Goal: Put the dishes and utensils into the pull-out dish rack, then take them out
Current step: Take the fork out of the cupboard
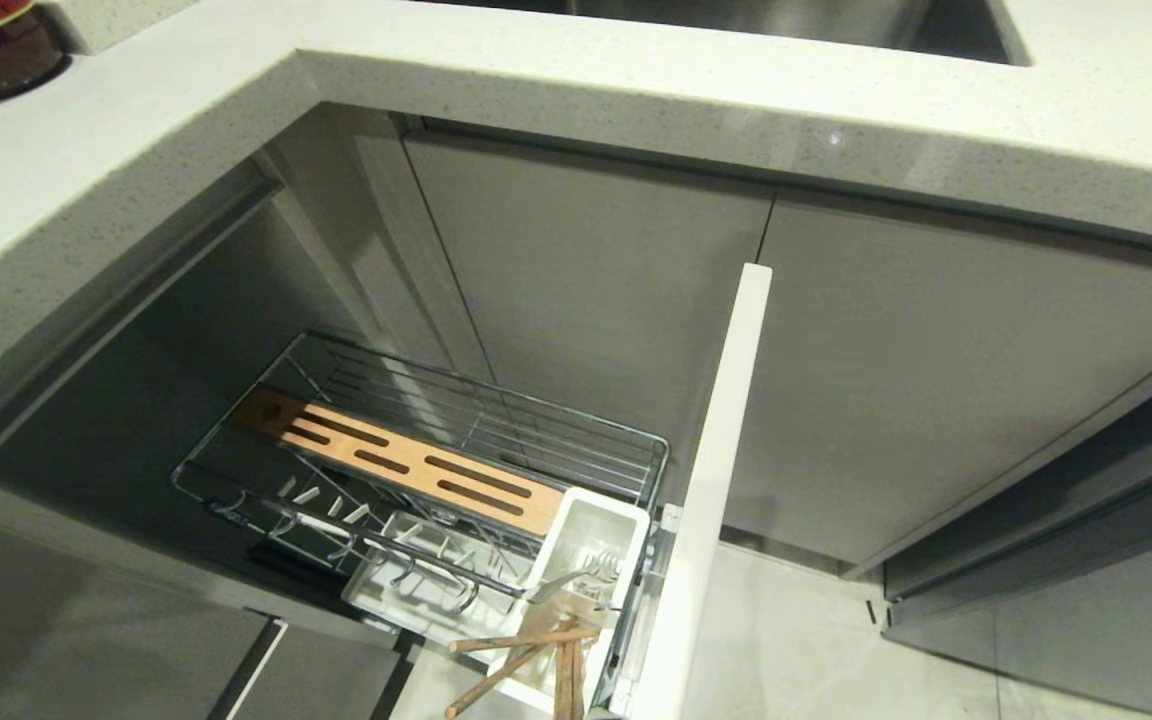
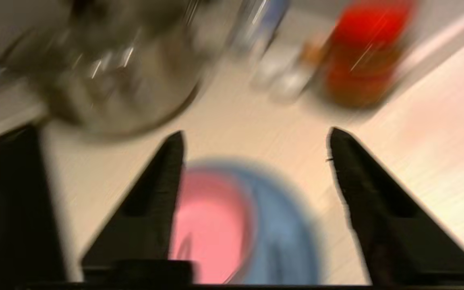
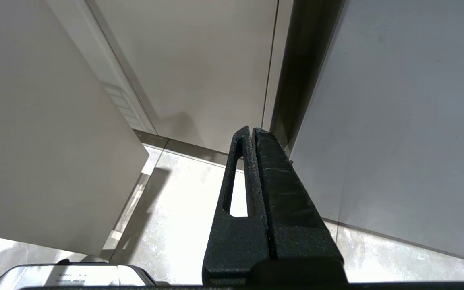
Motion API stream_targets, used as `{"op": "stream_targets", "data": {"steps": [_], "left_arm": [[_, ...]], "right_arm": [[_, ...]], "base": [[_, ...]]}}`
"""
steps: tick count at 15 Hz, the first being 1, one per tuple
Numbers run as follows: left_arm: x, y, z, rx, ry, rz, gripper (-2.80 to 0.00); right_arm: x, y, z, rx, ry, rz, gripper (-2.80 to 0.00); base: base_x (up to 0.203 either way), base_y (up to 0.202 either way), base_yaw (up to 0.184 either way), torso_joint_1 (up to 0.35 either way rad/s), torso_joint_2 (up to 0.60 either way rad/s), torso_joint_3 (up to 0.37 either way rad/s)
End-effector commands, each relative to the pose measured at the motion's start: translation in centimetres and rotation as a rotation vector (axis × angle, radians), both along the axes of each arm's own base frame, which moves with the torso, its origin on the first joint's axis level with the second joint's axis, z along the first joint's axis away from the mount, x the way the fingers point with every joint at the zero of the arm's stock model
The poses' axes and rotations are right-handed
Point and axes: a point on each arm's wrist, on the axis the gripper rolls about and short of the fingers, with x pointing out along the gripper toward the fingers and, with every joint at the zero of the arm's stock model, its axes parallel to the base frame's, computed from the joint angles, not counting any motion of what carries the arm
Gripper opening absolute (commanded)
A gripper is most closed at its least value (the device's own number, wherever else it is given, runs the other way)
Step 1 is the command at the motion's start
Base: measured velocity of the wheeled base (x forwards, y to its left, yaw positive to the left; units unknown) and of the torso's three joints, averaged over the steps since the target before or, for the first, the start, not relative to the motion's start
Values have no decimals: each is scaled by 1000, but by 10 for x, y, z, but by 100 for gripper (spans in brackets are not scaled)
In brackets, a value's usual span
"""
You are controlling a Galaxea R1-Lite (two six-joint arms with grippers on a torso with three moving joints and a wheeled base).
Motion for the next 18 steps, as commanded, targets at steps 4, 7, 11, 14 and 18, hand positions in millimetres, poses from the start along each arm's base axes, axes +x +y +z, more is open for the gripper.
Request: {"op": "stream_targets", "data": {"steps": [4,7,11,14,18], "left_arm": [[-30,-17,31,-131,-561,-316,-280],[-19,-17,32,-234,-537,-442,-280],[16,-27,23,-416,-277,-672,-280],[40,-50,7,-489,-35,-846,-280],[71,-96,-32,-488,327,-990,-280]], "right_arm": [[2,0,-7,0,24,0,-280],[2,0,-7,0,24,0,-280],[2,0,-7,0,24,0,-280],[2,0,-7,0,24,0,-280],[2,0,-7,0,24,0,-280]], "base": [[0,0,0,0,0,0],[0,0,0,0,0,0],[0,0,0,0,0,0],[0,0,0,0,0,0],[0,0,0,0,0,0]]}}
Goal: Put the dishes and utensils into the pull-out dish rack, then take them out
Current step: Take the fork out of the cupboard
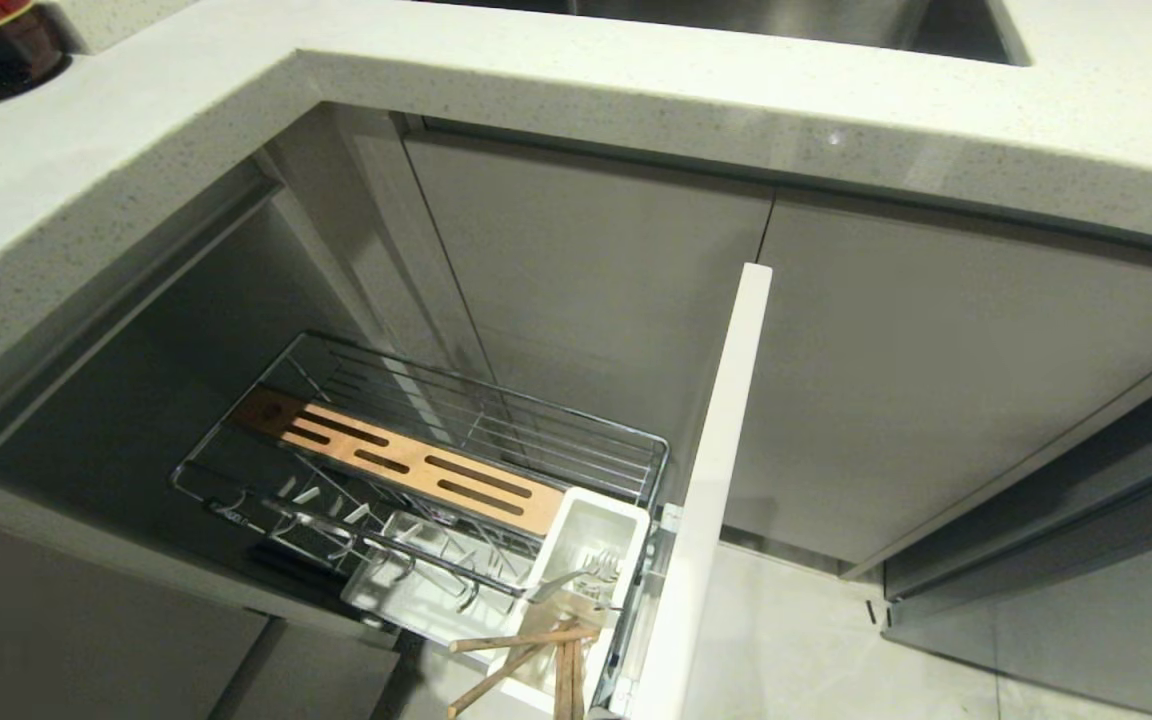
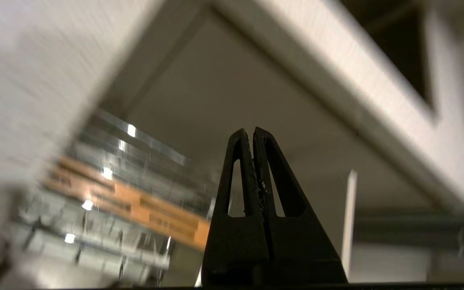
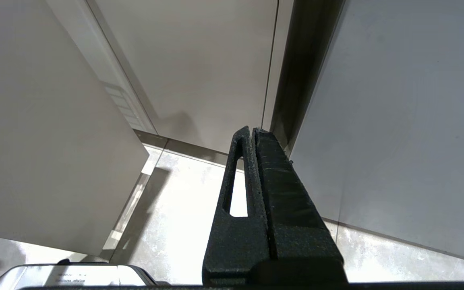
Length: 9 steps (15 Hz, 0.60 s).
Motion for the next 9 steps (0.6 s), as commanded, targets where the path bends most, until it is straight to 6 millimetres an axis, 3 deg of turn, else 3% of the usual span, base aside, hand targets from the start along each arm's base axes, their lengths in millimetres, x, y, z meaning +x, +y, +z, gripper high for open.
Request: {"op": "stream_targets", "data": {"steps": [1,4,9], "left_arm": [[23,-33,-26,111,171,-96,-280],[36,-58,-53,250,309,-110,-280],[22,-109,-102,510,352,-142,-280]], "right_arm": [[2,0,-7,0,25,0,-280],[2,0,-7,0,25,0,-280],[2,0,-7,0,25,0,-280]], "base": [[0,0,0,0,0,0],[0,0,0,0,0,0],[0,0,0,0,0,0]]}}
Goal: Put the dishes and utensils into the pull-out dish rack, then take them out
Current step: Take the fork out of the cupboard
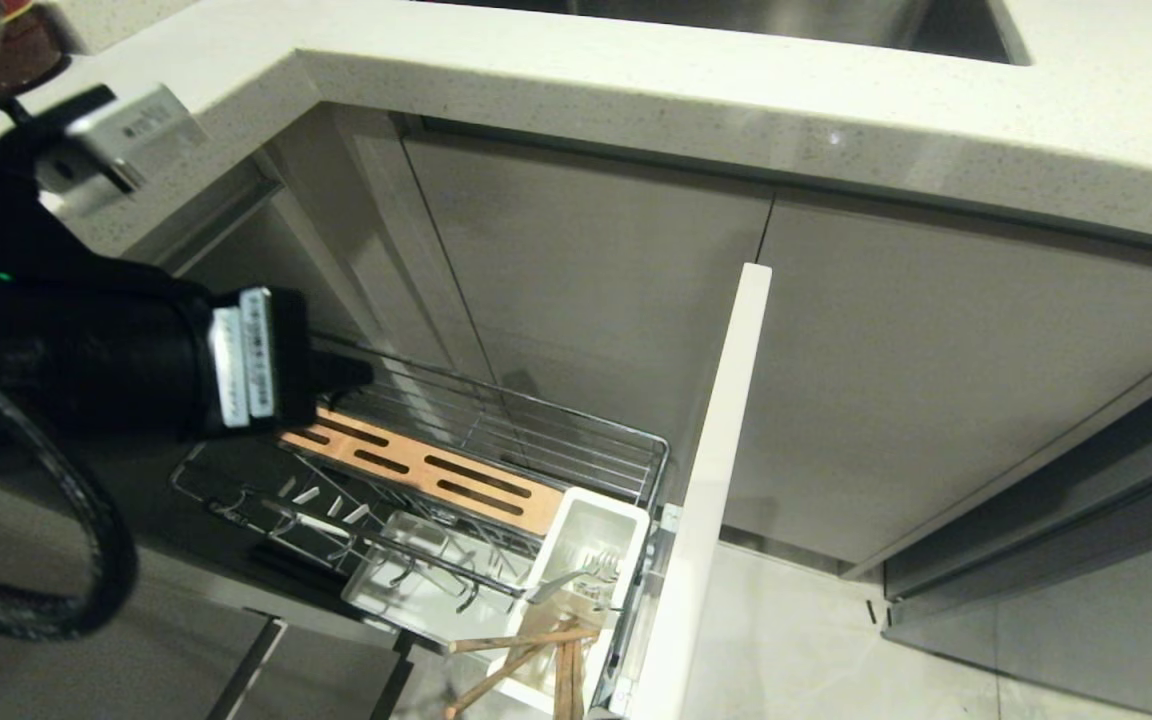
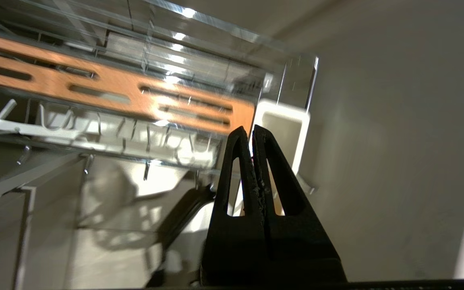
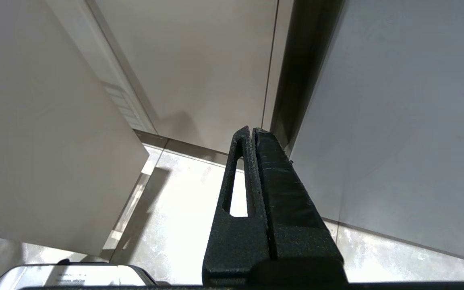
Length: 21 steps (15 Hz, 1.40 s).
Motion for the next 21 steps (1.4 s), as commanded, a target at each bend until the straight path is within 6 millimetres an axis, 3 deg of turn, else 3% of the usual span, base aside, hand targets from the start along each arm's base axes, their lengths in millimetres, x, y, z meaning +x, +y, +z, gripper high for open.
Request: {"op": "stream_targets", "data": {"steps": [1,5,6,16,21], "left_arm": [[-5,-32,-39,153,39,-49,-280],[-14,-46,-83,347,8,-189,-280],[-15,-45,-88,378,-24,-224,0],[-28,-29,-124,601,-168,-495,0],[-22,-30,-147,679,-236,-576,0]], "right_arm": [[2,0,-7,0,25,0,-280],[2,0,-7,0,25,0,-280],[2,0,-7,0,25,0,-280],[2,0,-7,0,25,0,-280],[2,0,-7,0,25,0,-280]], "base": [[0,0,0,0,0,0],[0,0,0,0,0,0],[0,0,0,0,0,0],[0,0,0,0,0,0],[0,0,0,0,0,0]]}}
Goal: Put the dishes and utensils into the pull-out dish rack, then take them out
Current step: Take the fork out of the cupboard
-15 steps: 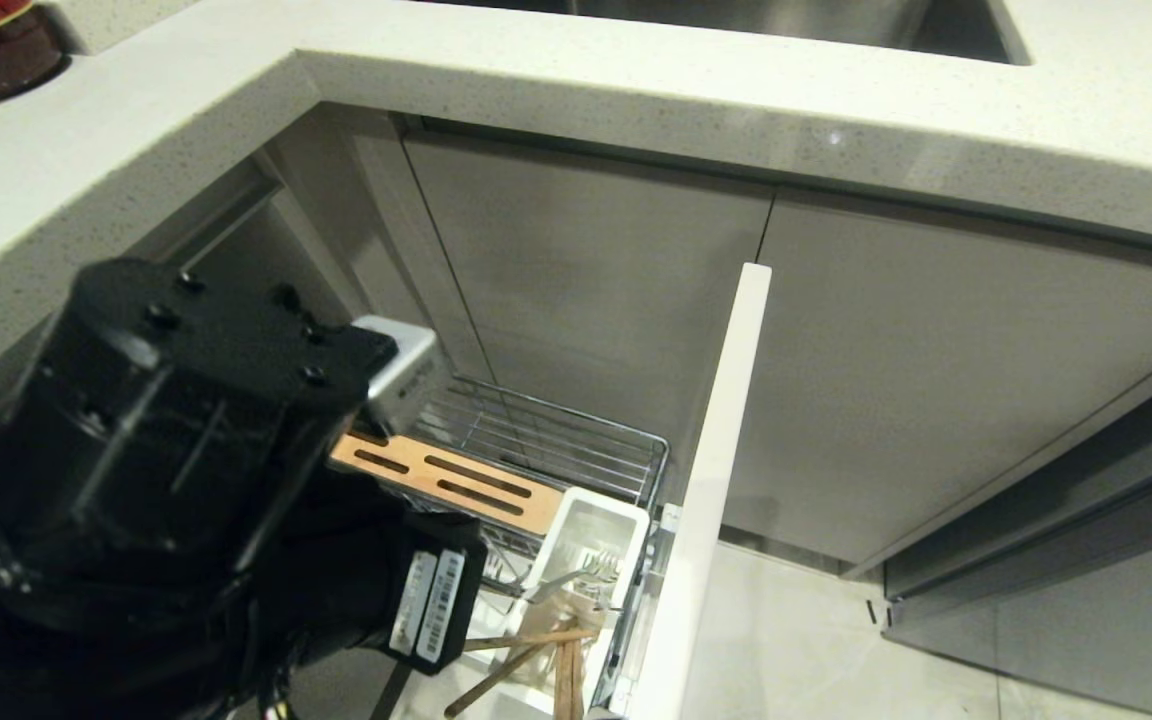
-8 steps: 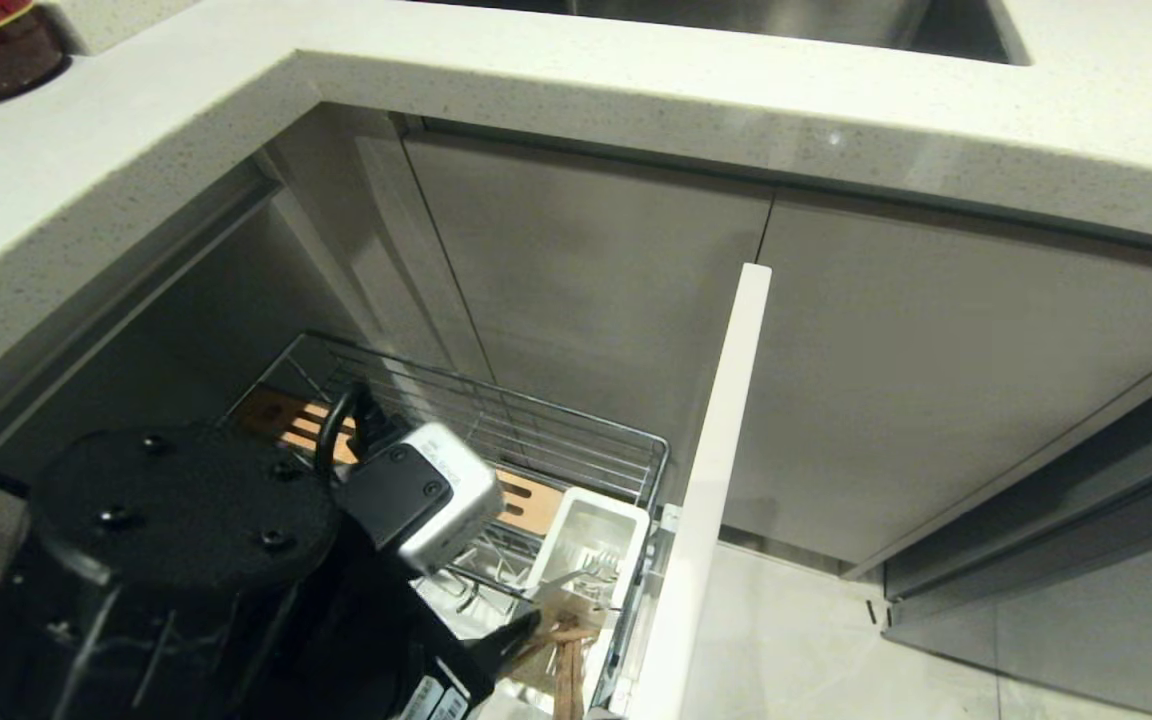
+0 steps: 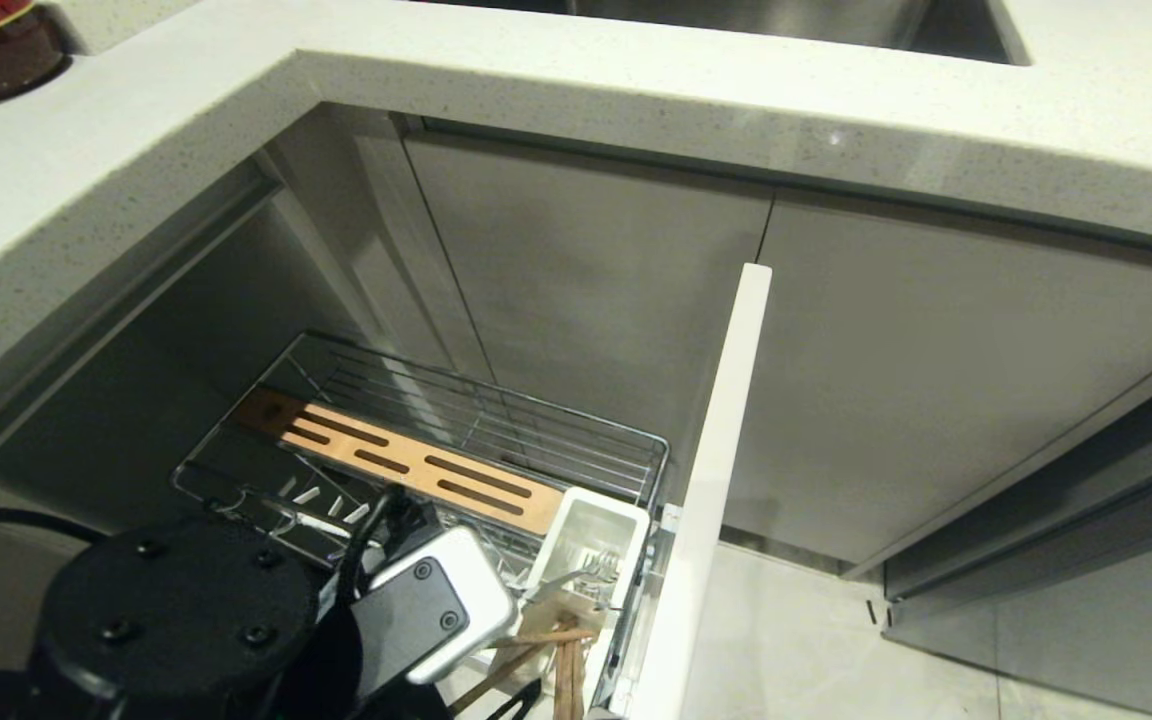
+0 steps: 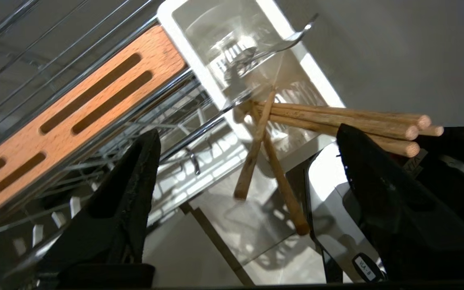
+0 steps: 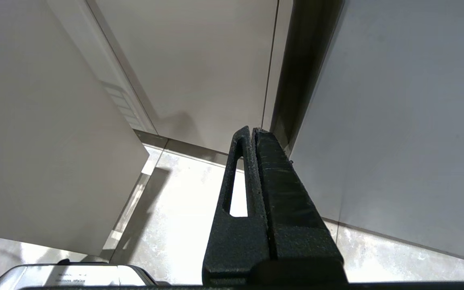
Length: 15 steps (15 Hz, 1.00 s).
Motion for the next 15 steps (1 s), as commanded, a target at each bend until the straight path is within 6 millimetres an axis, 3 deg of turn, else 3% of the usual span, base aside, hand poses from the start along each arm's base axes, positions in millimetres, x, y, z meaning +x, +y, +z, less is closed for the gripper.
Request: {"op": "stream_targets", "data": {"steps": [1,7,11,15], "left_arm": [[8,-1,-10,41,5,-10,0],[35,-19,-29,135,46,26,0],[59,-20,-26,89,53,67,0],[65,-24,-20,12,14,56,0]], "right_arm": [[2,0,-7,0,25,0,-280],[2,0,-7,0,25,0,-280],[2,0,-7,0,25,0,-280],[2,0,-7,0,25,0,-280]], "base": [[0,0,0,0,0,0],[0,0,0,0,0,0],[0,0,0,0,0,0],[0,0,0,0,0,0]]}}
